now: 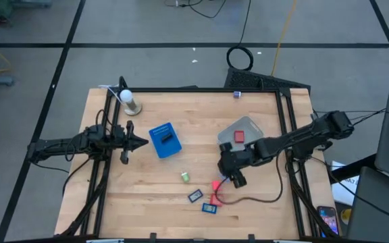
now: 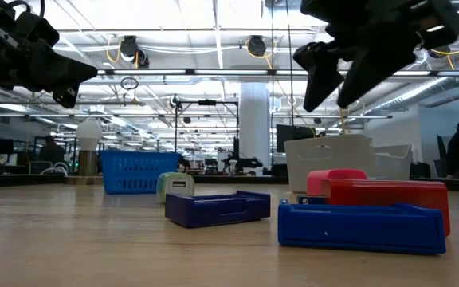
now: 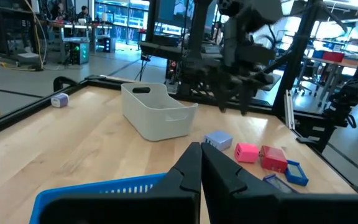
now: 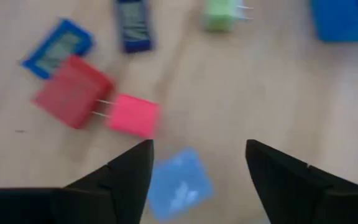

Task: Pick & Place Office items
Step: Put the light blue charger adapter into the grey bin

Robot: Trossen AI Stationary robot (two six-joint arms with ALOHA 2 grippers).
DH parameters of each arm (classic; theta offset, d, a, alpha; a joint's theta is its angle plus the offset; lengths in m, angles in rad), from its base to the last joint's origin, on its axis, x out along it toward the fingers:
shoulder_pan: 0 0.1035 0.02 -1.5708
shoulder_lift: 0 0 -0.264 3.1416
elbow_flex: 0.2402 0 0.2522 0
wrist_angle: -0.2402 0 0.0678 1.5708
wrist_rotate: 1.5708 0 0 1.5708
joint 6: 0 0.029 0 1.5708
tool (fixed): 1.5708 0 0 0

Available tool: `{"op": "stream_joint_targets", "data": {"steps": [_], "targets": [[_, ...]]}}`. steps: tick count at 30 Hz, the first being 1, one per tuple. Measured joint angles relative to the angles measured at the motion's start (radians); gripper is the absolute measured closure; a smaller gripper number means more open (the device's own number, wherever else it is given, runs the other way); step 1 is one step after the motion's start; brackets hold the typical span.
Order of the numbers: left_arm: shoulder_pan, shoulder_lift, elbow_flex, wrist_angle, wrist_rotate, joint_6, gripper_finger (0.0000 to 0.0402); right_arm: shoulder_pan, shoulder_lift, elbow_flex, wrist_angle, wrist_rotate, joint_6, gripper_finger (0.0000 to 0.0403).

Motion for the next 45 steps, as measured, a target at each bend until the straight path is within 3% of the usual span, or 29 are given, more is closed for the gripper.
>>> {"op": "stream_joint_targets", "data": {"steps": [8,24,32,38,45], "targets": [[0.000,0.000,0.000,0.000,0.000,-0.017,0.0375,0.016,0.064,0.000,0.032,-0.003,0.004,0.0106],[0.000,0.000,0.000,0.000,-0.001,-0.020,0.0397,0.024,0.065,-0.003,0.039,-0.004,-0.085,0.0106],[0.000,0.000,0.000,0.000,-0.001,-0.026,0.0374,0.028,0.135,-0.004,-0.012,-0.006,-0.063,0.0068],[0.000,0.000,0.000,0.000,-0.001,-0.024,0.0384,0.018,0.185,-0.004,-0.015,-0.005,-0.133,0.0041],[0.000,0.000,0.000,0.000,-0.001,-0.019,0.0399,-0.012,0.214,-0.004,-0.020,-0.007,-0.126,0.0042]]}}
